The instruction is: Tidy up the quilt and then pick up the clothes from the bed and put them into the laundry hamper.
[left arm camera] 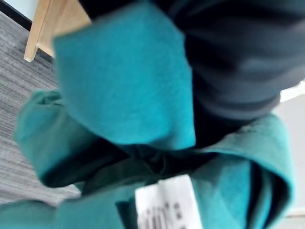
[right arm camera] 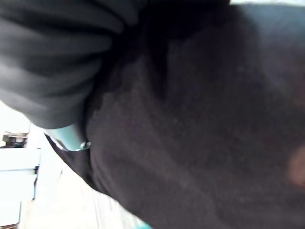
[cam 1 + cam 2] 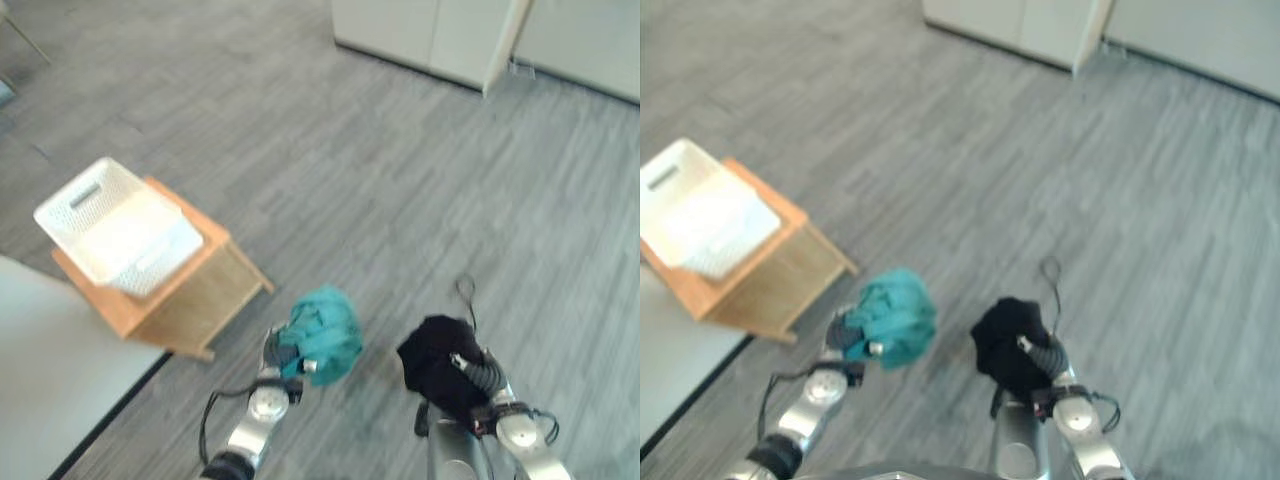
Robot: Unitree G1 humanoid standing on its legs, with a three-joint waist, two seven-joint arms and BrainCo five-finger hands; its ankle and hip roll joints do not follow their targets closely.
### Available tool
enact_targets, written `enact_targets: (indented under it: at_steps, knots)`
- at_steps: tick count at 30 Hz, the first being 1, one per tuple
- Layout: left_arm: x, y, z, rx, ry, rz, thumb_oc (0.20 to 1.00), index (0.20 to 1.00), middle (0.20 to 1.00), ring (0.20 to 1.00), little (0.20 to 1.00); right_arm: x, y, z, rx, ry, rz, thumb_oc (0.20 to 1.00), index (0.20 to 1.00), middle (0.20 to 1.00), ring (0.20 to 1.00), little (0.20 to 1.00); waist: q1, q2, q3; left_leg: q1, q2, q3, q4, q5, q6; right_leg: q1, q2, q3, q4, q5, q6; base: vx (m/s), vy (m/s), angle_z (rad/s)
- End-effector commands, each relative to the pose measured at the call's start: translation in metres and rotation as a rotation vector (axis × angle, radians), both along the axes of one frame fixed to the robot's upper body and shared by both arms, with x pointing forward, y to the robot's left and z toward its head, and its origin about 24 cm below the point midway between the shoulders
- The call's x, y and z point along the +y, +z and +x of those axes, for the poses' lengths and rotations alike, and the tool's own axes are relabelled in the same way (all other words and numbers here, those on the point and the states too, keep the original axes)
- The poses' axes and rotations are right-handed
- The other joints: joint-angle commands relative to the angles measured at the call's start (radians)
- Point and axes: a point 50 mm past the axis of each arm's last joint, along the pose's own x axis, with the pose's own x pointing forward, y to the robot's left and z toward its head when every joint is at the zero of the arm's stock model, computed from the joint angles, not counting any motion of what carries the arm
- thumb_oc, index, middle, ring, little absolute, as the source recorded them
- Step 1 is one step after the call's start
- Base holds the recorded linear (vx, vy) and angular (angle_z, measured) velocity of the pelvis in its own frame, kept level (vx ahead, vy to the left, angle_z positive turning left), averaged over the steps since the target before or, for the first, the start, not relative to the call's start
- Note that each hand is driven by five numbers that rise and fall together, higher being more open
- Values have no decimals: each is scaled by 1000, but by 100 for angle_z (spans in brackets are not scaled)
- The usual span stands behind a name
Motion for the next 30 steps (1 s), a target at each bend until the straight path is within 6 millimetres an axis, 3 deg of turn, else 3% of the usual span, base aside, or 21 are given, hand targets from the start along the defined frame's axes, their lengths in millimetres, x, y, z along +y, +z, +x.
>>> enact_targets:
  at_steps: [1, 2, 3, 5, 7, 8, 9, 10, 12, 13, 15, 16, 17, 19, 20, 22, 23, 24, 26, 29, 30]
  knots:
    - [-1, 34, 28, -194, -50, -17, 200, 200, 200, 200, 200, 6, 44, 33, -232, 106, -37, 200, 200, 200, 200, 200, 30, -68, 51, -304, 61, -20, 560, 268, -29, 205, -48, 15, -96, -58, 108, 467, -567, -14]
    - [2, 38, 31, -209, -24, -26, 200, 200, 200, 200, 200, 5, 54, 41, -274, 119, -52, 200, 200, 200, 200, 200, 66, -93, 81, -398, 63, -2, 706, 271, -10, 275, -37, -4, -113, -82, 82, 556, -629, -46]
    - [3, 37, 30, -206, -21, -26, 200, 200, 200, 200, 200, 4, 54, 42, -272, 121, -55, 200, 200, 200, 200, 200, 74, -108, 85, -457, 62, 20, 742, 241, 1, 300, -36, -10, -126, -95, 79, 479, -354, -57]
    - [8, 34, 24, -191, -5, -28, 200, 200, 200, 200, 200, 2, 55, 48, -257, 177, -146, 200, 200, 200, 200, 200, 137, -122, 92, -552, 19, 55, 687, 173, 0, 375, -24, -26, -140, -150, 81, 524, -177, -65]
    - [10, 32, 20, -184, 5, -25, 200, 200, 200, 200, 200, 3, 55, 49, -254, 196, -159, 200, 200, 200, 200, 200, 158, -127, 78, -586, 0, 97, 588, 164, 7, 400, -18, -35, -140, -173, 85, 517, -88, -31]
    - [12, 27, 13, -162, 14, -26, 200, 200, 200, 200, 200, 4, 51, 48, -242, 199, -161, 200, 200, 200, 200, 200, 192, -123, 53, -600, -3, 201, 349, 156, 36, 456, 15, -61, -140, -224, 93, 436, -43, -7]
    - [12, 27, 13, -162, 14, -26, 200, 200, 200, 200, 200, 4, 51, 48, -241, 199, -160, 200, 200, 200, 200, 200, 192, -126, 55, -593, -7, 203, 340, 160, 36, 459, 11, -61, -140, -225, 94, 932, -106, 33]
    - [11, 21, 7, -128, 15, -22, 200, 200, 200, 200, 200, 2, 48, 49, -239, 161, -151, 200, 200, 200, 200, 200, 206, -114, 25, -575, -2, 371, 109, 198, 19, 534, 63, -114, -140, -287, 103, 681, -109, 70]
    - [11, 19, 7, -112, 19, -20, 200, 200, 200, 200, 200, 0, 45, 48, -228, 127, -151, 200, 200, 200, 200, 200, 210, -120, 7, -528, -19, 473, 19, 209, 49, 574, 82, -183, -101, -285, 115, 767, -59, 108]
    - [13, 19, 5, -104, 19, -24, 200, 200, 200, 200, 200, 0, 41, 46, -215, 111, -145, 200, 200, 200, 200, 200, 216, -128, -7, -486, -64, 463, -12, 183, 97, 574, 70, -212, -12, -275, 143, 695, 70, 112]
    - [17, 16, 0, -88, 27, -17, 200, 200, 200, 200, 200, 5, 34, 43, -191, 103, -138, 200, 200, 200, 200, 200, 221, -147, 3, -437, -125, 410, -13, 134, 152, 515, 6, -227, 279, -153, 239, 562, 97, 117]
    - [17, 16, 0, -88, 27, -17, 200, 200, 200, 200, 200, 5, 34, 43, -191, 103, -138, 200, 200, 200, 200, 200, 218, -148, 3, -436, -130, 409, -16, 133, 156, 510, -1, -228, 292, -159, 241, 614, 31, 167]
    - [24, 17, 1, -84, 33, 14, 200, 200, 200, 200, 200, 4, 33, 43, -182, 97, -135, 200, 200, 200, 200, 200, 195, -129, 10, -353, -126, 365, -61, 118, 176, 416, -44, -205, 533, -60, 248, 573, -47, 176]
    - [27, 19, 4, -96, 39, 34, 200, 200, 200, 200, 200, 4, 35, 45, -194, 92, -134, 200, 200, 200, 200, 200, 179, -109, 15, -325, -111, 334, -92, 140, 179, 344, -56, -186, 596, -68, 248, 517, -113, 171]
    - [28, 24, 7, -120, 36, 42, 200, 200, 200, 200, 200, 3, 36, 42, -200, 92, -128, 200, 200, 200, 200, 200, 147, -88, 26, -281, -97, 260, -137, 144, 160, 271, -60, -171, 568, -99, 229, 433, -225, 165]
    - [29, 25, 7, -127, 33, 44, 200, 200, 200, 200, 200, 2, 35, 40, -195, 89, -122, 200, 200, 200, 200, 200, 120, -82, 25, -275, -90, 218, -142, 144, 144, 242, -67, -171, 487, -107, 211, 440, -302, 128]
    - [33, 29, 6, -143, 17, 59, 200, 200, 200, 200, 200, 0, 32, 36, -174, 92, -120, 200, 200, 200, 200, 200, 96, -87, 25, -264, -75, 165, -142, 133, 107, 233, -110, -149, 282, -118, 189, 308, -284, 176]
    - [33, 29, 6, -142, 17, 59, 200, 200, 200, 200, 200, 0, 32, 36, -174, 92, -119, 200, 200, 200, 200, 200, 93, -86, 23, -266, -73, 163, -142, 136, 106, 237, -107, -154, 273, -113, 188, 489, -443, 225]
    - [41, 35, 5, -163, 23, 79, 200, 200, 200, 200, 200, -4, 33, 35, -172, 88, -131, 200, 200, 200, 200, 200, 85, -93, 16, -252, -50, 118, -142, 106, 69, 235, -145, -115, 10, -82, 186, 492, -401, 206]
    - [59, 35, -1, -160, 72, 110, 200, 200, 200, 200, 200, -2, 34, 35, -171, 91, -122, 200, 200, 200, 200, 200, 57, -108, 10, -134, 15, 9, -127, 50, 24, 172, -143, 127, -59, -17, 230, 719, -553, 158]
    - [59, 35, -1, -160, 72, 110, 200, 200, 200, 200, 200, -2, 34, 34, -170, 92, -121, 200, 200, 200, 200, 200, 57, -105, 12, -131, 18, 9, -126, 47, 23, 174, -141, 125, -54, -22, 229, 704, -648, 167]
